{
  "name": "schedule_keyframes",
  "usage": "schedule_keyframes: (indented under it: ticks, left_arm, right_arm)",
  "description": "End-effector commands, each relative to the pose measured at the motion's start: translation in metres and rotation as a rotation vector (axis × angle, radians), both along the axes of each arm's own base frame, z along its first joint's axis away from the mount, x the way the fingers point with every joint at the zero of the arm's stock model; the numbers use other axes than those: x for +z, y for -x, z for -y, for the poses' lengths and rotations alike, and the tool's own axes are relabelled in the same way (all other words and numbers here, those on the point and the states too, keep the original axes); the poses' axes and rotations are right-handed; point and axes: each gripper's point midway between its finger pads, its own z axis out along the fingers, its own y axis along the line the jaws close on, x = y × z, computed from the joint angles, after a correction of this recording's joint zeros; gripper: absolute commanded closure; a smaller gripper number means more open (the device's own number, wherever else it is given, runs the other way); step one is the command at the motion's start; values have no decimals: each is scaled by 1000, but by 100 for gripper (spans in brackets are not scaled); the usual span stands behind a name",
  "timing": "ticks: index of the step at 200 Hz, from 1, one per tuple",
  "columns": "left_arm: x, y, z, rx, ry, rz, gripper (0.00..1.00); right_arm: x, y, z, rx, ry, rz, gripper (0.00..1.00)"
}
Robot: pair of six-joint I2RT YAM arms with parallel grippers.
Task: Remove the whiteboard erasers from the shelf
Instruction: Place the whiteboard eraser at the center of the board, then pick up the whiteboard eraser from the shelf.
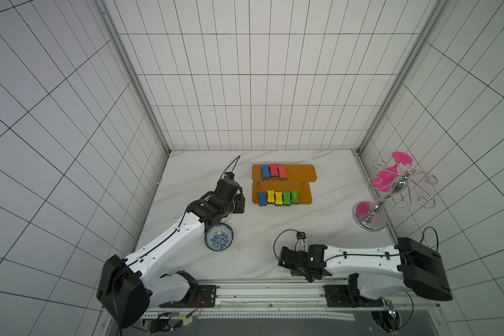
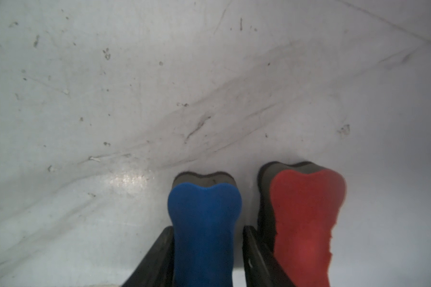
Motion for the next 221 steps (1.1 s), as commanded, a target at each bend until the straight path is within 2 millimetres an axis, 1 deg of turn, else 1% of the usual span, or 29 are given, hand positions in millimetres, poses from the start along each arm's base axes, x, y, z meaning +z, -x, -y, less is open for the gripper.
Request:
schedule_keyframes:
  ticks: [1,42,56,75,83,107,123,138,146,157,171,181,206,221]
  left_arm:
    - [6,-1,1,4,13,30,55]
    - [6,-4,3,4,15,30,55]
    - [7,-6,5,2,19,28,55]
    - [11,-10,9,3,25,33,55]
    - [13,-14,10,2,24,37,55]
    - [15,-25,15,6,4,49,55]
    - [10,-30,19,1,-16,43,55]
    - [12,-34,25,-25,-12,56,54]
    - [16,-34,33,-80,-8,73,53]
    - [21,-35,39,-141,-18,109,53]
    - [25,-36,41,-200,-47,159,53]
    - [28,-36,42,-236,-41,186,53]
    - [29,-33,56,-316,25,211,52]
    - [26,-36,57,-310,19,193,51]
  right_arm:
    - [17,-5,2,1,22,43,53]
    - [39,-14,0,22,11,105,52]
    - [50,-18,0,28,6,130,52]
    - [67,-29,-3,38,-21,163,52]
    - [77,-38,-6,39,-38,180,52]
    - [105,-79,-22,68,-102,234,53]
    - [131,-117,-29,77,-114,291,53]
    - [153,-151,-35,93,-114,329,53]
    - [163,-167,-37,105,-117,337,53]
    - [171,-190,-40,126,-116,333,53]
    - [181,-215,-45,160,-124,325,53]
    - [185,-235,-44,164,-123,328,53]
    - [195,-281,-47,184,-132,343,52]
    - [205,-309,-53,188,-134,390,53]
